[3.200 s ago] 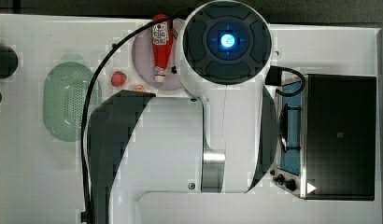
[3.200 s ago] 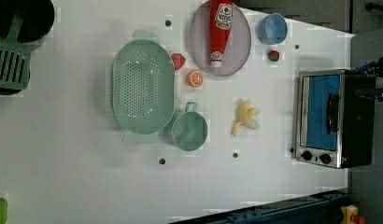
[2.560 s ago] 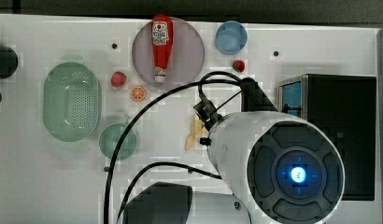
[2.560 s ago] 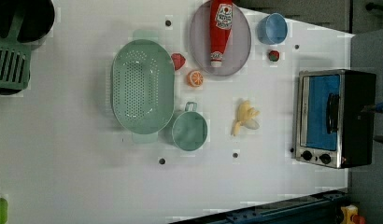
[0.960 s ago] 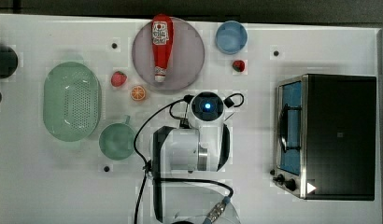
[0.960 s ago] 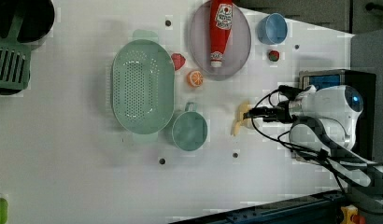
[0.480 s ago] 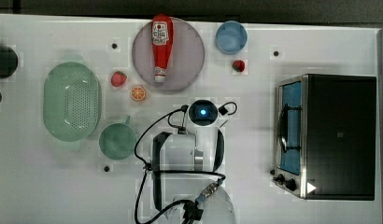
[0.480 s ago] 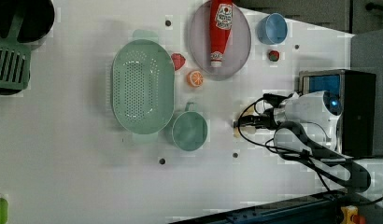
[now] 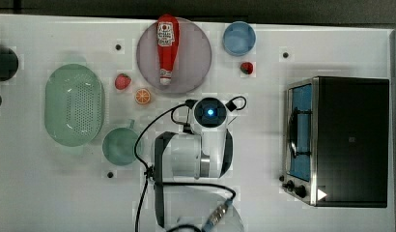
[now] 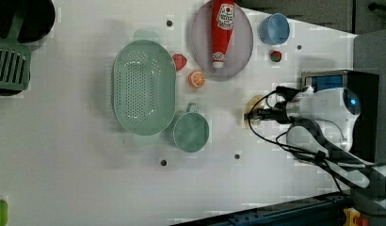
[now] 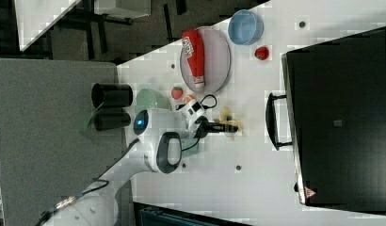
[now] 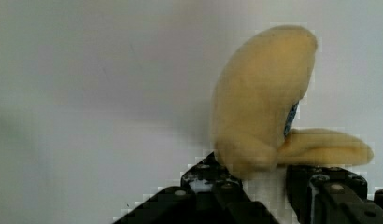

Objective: Pick Banana and place it in mug.

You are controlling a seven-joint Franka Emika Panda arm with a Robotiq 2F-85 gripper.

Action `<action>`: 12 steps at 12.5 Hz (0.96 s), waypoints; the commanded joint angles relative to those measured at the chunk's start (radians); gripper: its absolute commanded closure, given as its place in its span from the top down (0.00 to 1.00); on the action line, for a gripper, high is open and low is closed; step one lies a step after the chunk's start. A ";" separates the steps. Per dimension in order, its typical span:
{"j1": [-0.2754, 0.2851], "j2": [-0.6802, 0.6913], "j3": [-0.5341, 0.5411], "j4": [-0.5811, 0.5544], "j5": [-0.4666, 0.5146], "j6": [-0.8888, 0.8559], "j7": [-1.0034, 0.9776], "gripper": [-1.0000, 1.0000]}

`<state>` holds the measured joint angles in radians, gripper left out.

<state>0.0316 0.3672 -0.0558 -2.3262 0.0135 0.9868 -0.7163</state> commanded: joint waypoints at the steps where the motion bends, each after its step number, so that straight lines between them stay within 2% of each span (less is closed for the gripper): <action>1: -0.015 -0.205 -0.005 0.014 -0.007 -0.012 -0.020 0.35; 5: -0.003 -0.382 0.016 0.088 -0.007 -0.327 -0.011 0.35; 8: 0.001 -0.475 0.059 0.189 -0.008 -0.516 0.085 0.35; 11: 0.013 -0.519 0.141 0.251 -0.008 -0.614 0.183 0.35; 12: 0.020 -0.521 0.197 0.265 -0.007 -0.633 0.302 0.35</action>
<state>0.0121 -0.1515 0.0549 -2.0762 0.0193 0.4014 -0.5518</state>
